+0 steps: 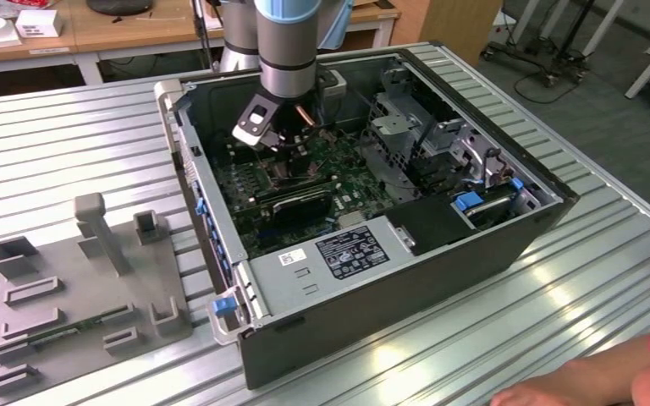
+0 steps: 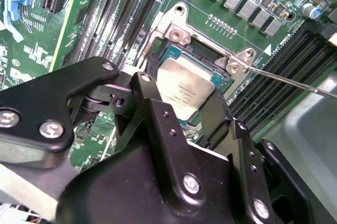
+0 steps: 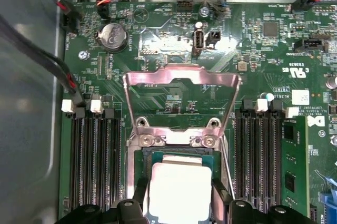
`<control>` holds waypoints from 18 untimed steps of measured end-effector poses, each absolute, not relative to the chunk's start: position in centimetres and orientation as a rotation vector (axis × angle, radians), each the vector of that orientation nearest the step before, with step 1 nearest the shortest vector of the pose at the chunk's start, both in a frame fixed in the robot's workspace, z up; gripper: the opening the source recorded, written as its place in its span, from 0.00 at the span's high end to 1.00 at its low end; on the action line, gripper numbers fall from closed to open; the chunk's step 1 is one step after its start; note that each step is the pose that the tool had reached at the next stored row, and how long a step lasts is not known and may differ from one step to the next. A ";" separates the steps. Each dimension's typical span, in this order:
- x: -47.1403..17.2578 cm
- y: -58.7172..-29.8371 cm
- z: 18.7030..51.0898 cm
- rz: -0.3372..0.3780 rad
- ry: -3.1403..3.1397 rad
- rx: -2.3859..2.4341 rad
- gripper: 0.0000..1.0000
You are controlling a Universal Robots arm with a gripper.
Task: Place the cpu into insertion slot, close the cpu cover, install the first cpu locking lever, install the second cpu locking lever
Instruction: 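Place the cpu into insertion slot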
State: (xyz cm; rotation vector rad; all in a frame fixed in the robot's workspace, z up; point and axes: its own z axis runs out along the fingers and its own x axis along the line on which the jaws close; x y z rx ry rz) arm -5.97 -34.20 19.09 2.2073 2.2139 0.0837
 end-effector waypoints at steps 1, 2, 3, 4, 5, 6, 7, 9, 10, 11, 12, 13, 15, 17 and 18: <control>-6.0 -34.2 19.1 0.086 2.225 2.198 0.44; -6.0 -34.2 19.1 0.089 2.234 2.192 0.44; -6.0 -34.2 19.1 0.092 2.241 2.187 0.44; -6.0 -34.2 19.1 0.095 2.247 2.183 0.44; -6.0 -34.2 19.1 0.097 2.252 2.180 0.44; -6.0 -34.2 19.1 0.098 2.257 2.177 0.44; -6.0 -34.2 19.1 0.099 2.257 2.177 0.44; -6.0 -34.2 19.1 0.099 2.257 2.177 0.44; -6.0 -34.2 19.2 0.099 2.258 2.177 0.44; -6.0 -34.2 19.2 0.100 2.258 2.177 0.44; -6.0 -34.2 19.3 0.101 2.258 2.178 0.44; -6.0 -34.2 19.4 0.102 2.258 2.178 0.44; -6.0 -34.2 19.6 0.101 2.258 2.178 0.44; -6.0 -34.2 19.7 0.102 2.258 2.178 0.44; -6.0 -34.2 19.7 0.103 2.259 2.178 0.44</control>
